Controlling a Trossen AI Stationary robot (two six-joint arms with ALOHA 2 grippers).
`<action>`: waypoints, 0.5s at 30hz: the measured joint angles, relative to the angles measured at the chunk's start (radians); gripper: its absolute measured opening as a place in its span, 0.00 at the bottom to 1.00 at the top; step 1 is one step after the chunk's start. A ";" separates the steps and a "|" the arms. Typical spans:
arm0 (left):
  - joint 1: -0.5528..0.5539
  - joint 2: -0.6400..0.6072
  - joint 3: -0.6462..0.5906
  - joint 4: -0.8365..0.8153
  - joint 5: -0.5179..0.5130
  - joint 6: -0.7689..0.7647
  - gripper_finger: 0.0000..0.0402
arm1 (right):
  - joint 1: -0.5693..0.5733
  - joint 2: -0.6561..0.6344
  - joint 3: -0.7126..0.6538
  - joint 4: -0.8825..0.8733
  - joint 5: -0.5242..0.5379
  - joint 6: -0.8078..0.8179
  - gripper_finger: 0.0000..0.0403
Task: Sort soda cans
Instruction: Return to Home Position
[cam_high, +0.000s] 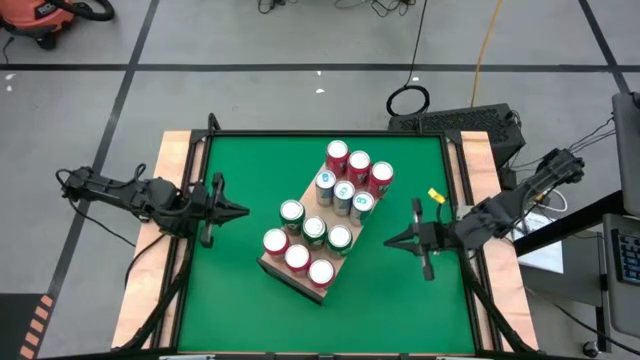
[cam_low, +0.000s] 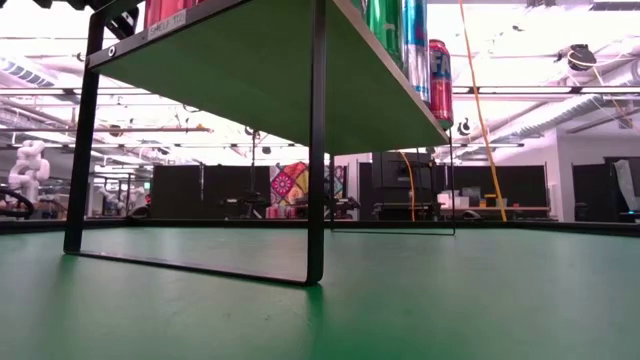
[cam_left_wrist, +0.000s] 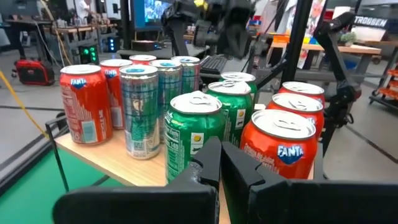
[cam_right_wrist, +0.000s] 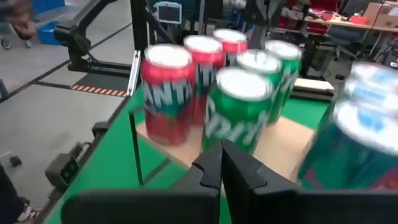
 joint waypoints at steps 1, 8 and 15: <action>0.000 0.000 0.000 -0.001 -0.001 0.004 0.03 | 0.000 -0.017 -0.055 0.050 0.000 -0.001 0.00; 0.000 0.009 0.000 -0.005 -0.025 0.027 0.03 | 0.015 -0.121 -0.344 0.330 -0.005 -0.011 0.00; 0.000 0.038 -0.001 0.011 -0.022 0.031 0.03 | 0.032 -0.126 -0.507 0.502 0.000 -0.020 0.00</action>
